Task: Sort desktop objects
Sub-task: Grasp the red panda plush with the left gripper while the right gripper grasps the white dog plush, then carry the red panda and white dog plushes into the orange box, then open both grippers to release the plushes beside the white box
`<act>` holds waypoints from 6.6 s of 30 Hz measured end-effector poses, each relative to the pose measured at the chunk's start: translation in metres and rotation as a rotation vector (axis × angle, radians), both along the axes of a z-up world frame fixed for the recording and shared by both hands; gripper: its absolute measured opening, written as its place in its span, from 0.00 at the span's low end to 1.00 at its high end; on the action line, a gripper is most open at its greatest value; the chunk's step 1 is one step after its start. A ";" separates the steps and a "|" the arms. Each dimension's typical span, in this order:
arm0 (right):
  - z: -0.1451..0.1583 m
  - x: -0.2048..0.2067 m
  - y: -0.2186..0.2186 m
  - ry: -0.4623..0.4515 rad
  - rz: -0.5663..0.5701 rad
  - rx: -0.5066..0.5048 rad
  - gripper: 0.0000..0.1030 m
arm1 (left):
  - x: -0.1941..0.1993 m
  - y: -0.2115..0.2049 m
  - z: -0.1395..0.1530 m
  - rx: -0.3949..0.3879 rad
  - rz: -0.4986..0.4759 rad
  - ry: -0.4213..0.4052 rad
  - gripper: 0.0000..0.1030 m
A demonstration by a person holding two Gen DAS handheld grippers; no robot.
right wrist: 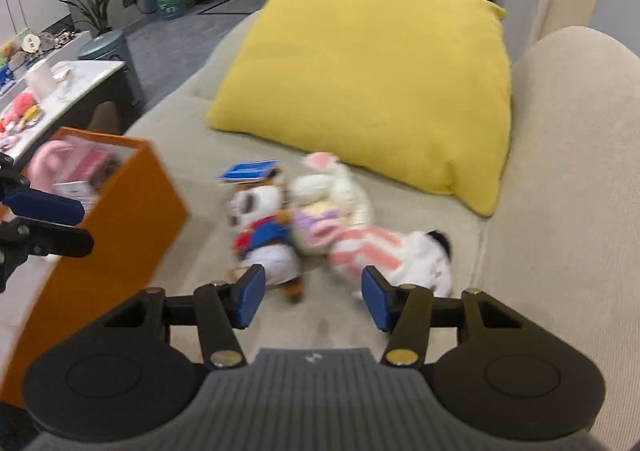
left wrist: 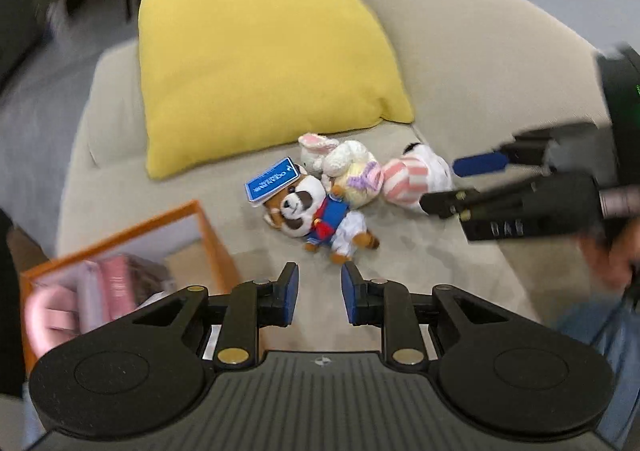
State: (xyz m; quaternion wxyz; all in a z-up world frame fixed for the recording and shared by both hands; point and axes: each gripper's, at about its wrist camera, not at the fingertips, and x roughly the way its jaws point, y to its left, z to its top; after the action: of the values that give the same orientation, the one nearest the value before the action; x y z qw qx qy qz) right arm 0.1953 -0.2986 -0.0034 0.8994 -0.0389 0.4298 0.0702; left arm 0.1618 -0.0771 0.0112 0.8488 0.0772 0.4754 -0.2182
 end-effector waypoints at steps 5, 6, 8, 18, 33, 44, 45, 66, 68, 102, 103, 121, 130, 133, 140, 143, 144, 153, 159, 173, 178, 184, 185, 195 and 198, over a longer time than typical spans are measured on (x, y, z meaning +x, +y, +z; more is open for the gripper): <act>-0.021 0.027 -0.009 0.034 0.098 -0.079 0.55 | 0.049 -0.020 -0.034 -0.050 0.179 0.140 0.27; -0.023 0.032 -0.010 0.044 0.126 -0.100 0.57 | 0.056 -0.021 -0.041 -0.061 0.213 0.162 0.27; -0.028 0.037 -0.012 0.055 0.150 -0.130 0.62 | 0.070 -0.027 -0.056 -0.082 0.265 0.204 0.31; -0.036 0.063 -0.093 0.245 -0.324 0.349 0.63 | 0.106 -0.037 -0.094 -0.112 0.435 0.286 0.36; -0.068 0.065 -0.122 0.338 -0.820 0.713 0.88 | 0.129 -0.041 -0.098 -0.112 0.470 0.329 0.54; -0.071 0.062 -0.088 0.330 -0.535 0.258 0.71 | 0.137 -0.041 -0.108 -0.107 0.489 0.359 0.70; -0.068 0.059 -0.083 0.328 -0.499 0.234 0.71 | 0.137 -0.041 -0.109 -0.110 0.488 0.360 0.70; -0.054 -0.006 -0.054 0.383 -0.269 0.253 0.71 | 0.129 -0.036 -0.135 -0.221 0.598 0.504 0.73; -0.058 -0.009 -0.054 0.392 -0.268 0.291 0.69 | 0.127 -0.037 -0.132 -0.213 0.586 0.487 0.67; 0.060 -0.116 0.030 0.010 -0.197 0.322 0.60 | -0.056 0.044 0.042 -0.112 0.232 0.054 0.38; 0.066 -0.119 0.038 -0.003 -0.180 0.326 0.60 | -0.060 0.051 0.046 -0.109 0.233 0.045 0.38; 0.032 -0.079 0.216 0.240 0.105 0.374 0.60 | -0.090 0.189 -0.007 0.060 0.227 0.140 0.38; -0.017 -0.044 0.256 0.429 0.065 0.257 0.60 | -0.088 0.197 -0.050 0.146 0.171 0.173 0.38; -0.022 -0.042 0.267 0.446 0.061 0.203 0.61 | -0.088 0.201 -0.060 0.135 0.168 0.187 0.38; -0.040 -0.033 0.290 0.553 0.075 0.141 0.63 | -0.087 0.200 -0.070 0.151 0.146 0.180 0.40; -0.054 -0.027 0.289 0.617 0.058 0.158 0.64 | -0.090 0.200 -0.071 0.146 0.109 0.184 0.41; -0.060 -0.026 0.287 0.644 0.049 0.171 0.65 | -0.091 0.199 -0.071 0.144 0.099 0.186 0.43; -0.050 -0.030 0.284 0.640 0.099 0.192 0.70 | -0.093 0.212 -0.058 0.088 0.106 0.180 0.48; -0.036 -0.038 0.277 0.616 0.105 0.234 0.62 | -0.103 0.222 -0.043 0.049 0.136 0.140 0.44; -0.056 -0.026 0.275 0.624 -0.075 0.245 0.49 | -0.106 0.226 -0.043 0.025 0.147 0.120 0.37; -0.055 -0.024 0.276 0.647 -0.031 0.232 0.50 | -0.108 0.222 -0.037 0.037 0.137 0.098 0.37; -0.030 -0.039 0.266 0.602 0.062 0.280 0.51 | -0.107 0.215 -0.024 0.041 0.139 0.079 0.37; -0.026 -0.040 0.264 0.593 0.077 0.291 0.51 | -0.106 0.212 -0.021 0.044 0.136 0.074 0.37; 0.029 -0.054 0.199 0.331 0.123 0.336 0.51 | -0.089 0.178 -0.003 0.078 0.123 0.049 0.37; 0.037 -0.050 0.161 0.237 0.079 0.295 0.51 | -0.079 0.168 -0.004 0.088 0.120 0.056 0.37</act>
State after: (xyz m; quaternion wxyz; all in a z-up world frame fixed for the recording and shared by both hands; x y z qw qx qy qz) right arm 0.1453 -0.1378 0.0335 0.8349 0.0852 0.5158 0.1718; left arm 0.0831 0.0908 0.0071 0.8426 0.0798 0.5117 -0.1476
